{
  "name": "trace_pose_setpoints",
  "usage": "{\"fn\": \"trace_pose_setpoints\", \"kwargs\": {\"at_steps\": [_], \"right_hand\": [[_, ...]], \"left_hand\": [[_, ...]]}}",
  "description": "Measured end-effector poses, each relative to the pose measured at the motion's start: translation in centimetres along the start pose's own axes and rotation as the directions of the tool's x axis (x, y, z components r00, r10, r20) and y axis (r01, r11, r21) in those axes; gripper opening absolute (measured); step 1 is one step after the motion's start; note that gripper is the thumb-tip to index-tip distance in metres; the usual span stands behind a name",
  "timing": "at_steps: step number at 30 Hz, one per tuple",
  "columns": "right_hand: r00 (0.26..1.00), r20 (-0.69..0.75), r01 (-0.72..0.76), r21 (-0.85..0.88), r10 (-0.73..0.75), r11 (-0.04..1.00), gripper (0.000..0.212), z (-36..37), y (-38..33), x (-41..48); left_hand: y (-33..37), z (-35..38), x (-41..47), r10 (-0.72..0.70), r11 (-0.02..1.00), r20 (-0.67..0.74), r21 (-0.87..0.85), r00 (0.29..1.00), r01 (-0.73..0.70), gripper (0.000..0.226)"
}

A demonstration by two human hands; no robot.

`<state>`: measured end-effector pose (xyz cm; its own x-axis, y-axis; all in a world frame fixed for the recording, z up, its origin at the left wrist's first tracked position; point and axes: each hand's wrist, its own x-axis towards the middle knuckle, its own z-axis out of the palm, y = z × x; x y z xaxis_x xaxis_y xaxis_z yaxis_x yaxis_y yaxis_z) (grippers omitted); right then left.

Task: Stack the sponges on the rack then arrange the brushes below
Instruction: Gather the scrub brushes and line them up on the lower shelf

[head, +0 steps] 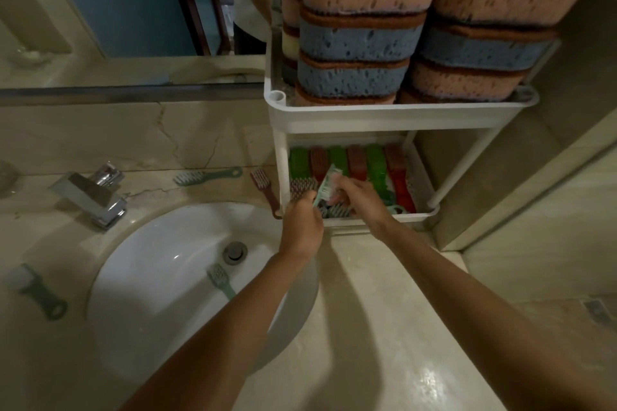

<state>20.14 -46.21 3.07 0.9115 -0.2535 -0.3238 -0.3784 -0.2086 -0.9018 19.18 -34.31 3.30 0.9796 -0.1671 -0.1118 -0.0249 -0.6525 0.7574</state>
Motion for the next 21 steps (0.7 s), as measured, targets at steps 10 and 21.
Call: {"fn": "trace_pose_setpoints", "kwargs": {"at_steps": [10,21], "right_hand": [[0.972,-0.12,-0.158,0.296,0.201,0.942,0.014,-2.4,-1.7,2.3],[0.961,0.199,0.269,-0.823,-0.19,0.501,0.05,-2.8,-2.9,5.0]], "left_hand": [[1.0,0.4,0.5,0.19,0.974,0.102,0.107,0.976,-0.201,0.029],[-1.9,1.1,1.6,0.073,0.94,0.226,0.31,0.971,-0.143,0.043]]}}
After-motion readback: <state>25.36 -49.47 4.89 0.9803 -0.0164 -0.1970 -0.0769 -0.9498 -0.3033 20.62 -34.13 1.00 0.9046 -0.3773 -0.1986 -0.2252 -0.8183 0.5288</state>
